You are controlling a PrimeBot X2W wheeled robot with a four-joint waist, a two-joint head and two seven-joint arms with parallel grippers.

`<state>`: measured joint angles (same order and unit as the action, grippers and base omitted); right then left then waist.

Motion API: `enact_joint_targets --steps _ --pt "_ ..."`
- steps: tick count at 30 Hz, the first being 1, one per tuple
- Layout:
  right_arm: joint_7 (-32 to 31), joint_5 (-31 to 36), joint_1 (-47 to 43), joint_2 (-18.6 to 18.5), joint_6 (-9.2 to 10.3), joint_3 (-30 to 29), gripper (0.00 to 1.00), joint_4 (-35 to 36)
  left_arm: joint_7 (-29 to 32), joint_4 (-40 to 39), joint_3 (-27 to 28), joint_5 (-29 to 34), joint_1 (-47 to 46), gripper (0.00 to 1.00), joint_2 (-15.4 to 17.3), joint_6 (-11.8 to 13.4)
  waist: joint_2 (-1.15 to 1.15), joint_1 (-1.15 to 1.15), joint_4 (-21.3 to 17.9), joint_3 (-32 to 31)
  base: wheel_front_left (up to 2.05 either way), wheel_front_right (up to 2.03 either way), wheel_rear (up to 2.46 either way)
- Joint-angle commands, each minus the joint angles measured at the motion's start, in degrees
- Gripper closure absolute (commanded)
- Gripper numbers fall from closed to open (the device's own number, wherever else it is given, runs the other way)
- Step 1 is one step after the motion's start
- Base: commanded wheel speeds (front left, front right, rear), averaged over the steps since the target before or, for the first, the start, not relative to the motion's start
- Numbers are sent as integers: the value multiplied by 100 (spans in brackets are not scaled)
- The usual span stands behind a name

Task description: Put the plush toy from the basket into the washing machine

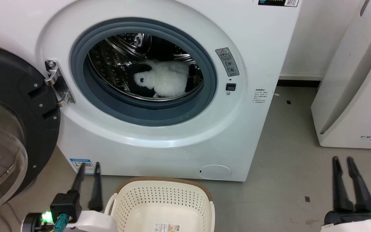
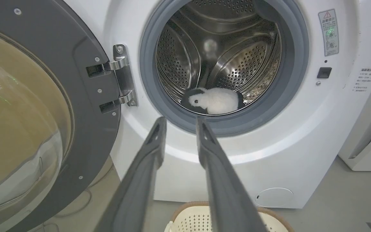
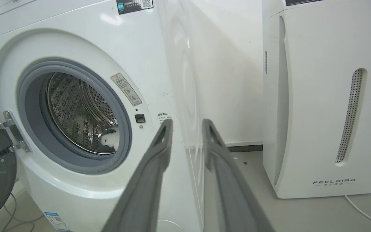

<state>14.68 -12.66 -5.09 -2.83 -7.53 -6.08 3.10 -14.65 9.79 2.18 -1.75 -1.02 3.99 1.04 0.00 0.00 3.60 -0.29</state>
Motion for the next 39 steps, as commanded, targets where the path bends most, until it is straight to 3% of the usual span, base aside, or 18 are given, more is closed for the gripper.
enact_joint_targets --steps 1,39 --pt "-2 2 1 0 0 1 100 0 2 -1 2 0 0 100 0 0 0 0 -1 0 0 0 0" --pt "-460 397 159 -1 1 190 100 -97 459 -307 -67 55 32 100 -35 -33 0 0 -113 9 0 0 0"
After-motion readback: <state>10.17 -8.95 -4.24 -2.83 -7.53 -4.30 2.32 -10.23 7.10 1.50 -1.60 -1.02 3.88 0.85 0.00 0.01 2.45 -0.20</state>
